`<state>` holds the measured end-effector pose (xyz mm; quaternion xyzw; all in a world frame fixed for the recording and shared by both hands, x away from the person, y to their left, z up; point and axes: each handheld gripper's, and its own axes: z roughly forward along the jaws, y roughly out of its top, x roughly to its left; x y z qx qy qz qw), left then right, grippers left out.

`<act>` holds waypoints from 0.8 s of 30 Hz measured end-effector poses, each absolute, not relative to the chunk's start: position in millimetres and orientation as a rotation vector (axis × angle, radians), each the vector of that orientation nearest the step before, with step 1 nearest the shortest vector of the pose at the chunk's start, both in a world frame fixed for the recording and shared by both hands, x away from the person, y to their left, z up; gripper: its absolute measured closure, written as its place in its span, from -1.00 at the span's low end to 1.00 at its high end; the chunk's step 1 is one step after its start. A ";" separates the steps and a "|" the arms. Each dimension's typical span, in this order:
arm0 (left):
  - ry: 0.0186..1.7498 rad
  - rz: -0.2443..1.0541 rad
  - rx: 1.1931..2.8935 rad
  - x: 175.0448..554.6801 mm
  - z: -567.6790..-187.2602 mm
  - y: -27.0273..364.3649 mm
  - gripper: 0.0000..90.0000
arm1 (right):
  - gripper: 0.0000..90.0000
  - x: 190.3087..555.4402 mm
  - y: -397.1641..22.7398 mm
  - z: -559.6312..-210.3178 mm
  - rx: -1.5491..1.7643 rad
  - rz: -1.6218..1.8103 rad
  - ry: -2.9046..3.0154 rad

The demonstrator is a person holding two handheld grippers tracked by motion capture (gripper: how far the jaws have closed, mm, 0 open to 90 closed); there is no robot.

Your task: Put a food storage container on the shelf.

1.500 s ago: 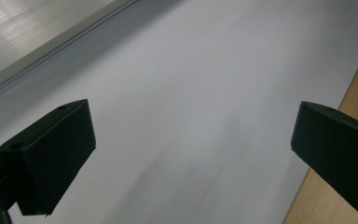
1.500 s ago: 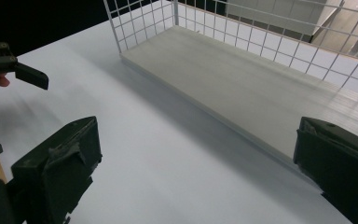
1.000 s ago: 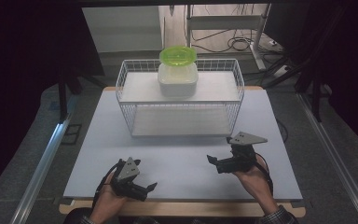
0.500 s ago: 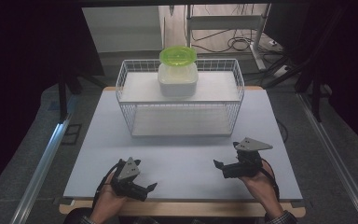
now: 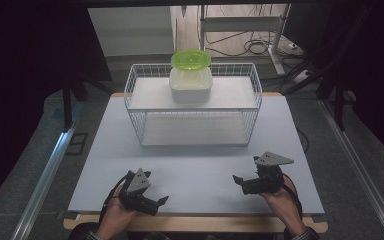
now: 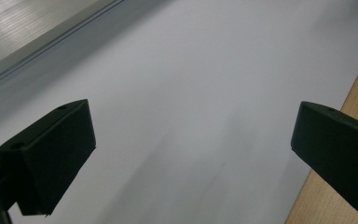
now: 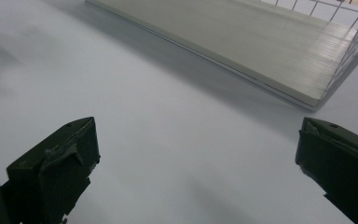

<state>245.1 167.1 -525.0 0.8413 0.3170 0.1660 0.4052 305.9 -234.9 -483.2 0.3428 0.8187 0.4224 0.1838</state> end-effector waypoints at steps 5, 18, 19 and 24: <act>0.802 0.416 2.125 245.4 -525.7 167.1 -1.00 | -1.00 306.5 -237.4 -488.5 0.969 1.160 2.313; 0.813 0.399 2.141 247.1 -528.9 167.3 -1.00 | -1.00 312.5 -236.1 -507.4 0.999 1.066 2.389; 0.814 0.394 2.143 247.4 -529.2 167.2 -1.00 | -1.00 312.7 -235.5 -508.5 0.999 1.059 2.392; 0.829 0.375 2.158 249.1 -531.8 166.9 -1.00 | -1.00 313.3 -232.7 -511.6 0.995 1.040 2.412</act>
